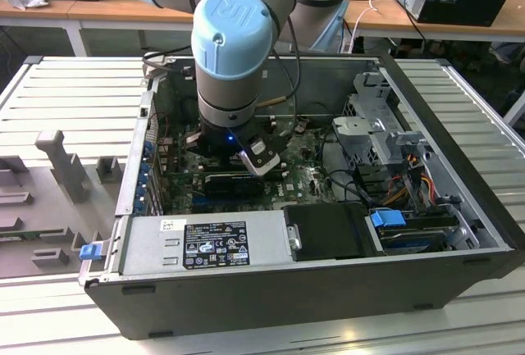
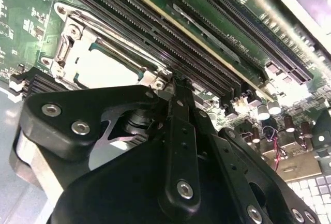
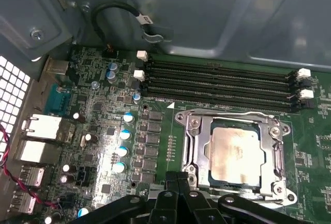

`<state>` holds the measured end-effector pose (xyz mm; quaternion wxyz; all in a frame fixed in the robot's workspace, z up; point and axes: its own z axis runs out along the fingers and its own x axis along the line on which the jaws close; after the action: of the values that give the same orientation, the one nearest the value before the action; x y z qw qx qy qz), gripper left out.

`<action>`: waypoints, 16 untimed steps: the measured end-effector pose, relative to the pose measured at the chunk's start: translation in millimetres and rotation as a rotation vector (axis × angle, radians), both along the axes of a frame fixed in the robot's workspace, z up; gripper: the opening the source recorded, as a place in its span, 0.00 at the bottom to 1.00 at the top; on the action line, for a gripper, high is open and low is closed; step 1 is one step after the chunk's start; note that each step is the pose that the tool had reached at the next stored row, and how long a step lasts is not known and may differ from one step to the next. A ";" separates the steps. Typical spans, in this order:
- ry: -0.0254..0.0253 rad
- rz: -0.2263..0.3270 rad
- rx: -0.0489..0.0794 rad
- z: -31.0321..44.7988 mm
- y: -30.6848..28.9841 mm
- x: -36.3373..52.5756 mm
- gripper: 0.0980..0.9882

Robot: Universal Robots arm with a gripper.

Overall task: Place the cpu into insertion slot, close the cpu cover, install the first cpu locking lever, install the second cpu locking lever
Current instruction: 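Install the second cpu locking lever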

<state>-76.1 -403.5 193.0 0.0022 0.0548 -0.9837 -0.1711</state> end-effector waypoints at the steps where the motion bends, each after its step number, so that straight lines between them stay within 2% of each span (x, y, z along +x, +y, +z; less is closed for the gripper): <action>1: 0.0000 0.000 0.000 -0.1 0.0 0.0 0.01; 16: -0.0001 0.000 0.000 21.7 0.1 -0.1 0.01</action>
<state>-76.2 -403.3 214.7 0.0022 0.0548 -0.9837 -0.1714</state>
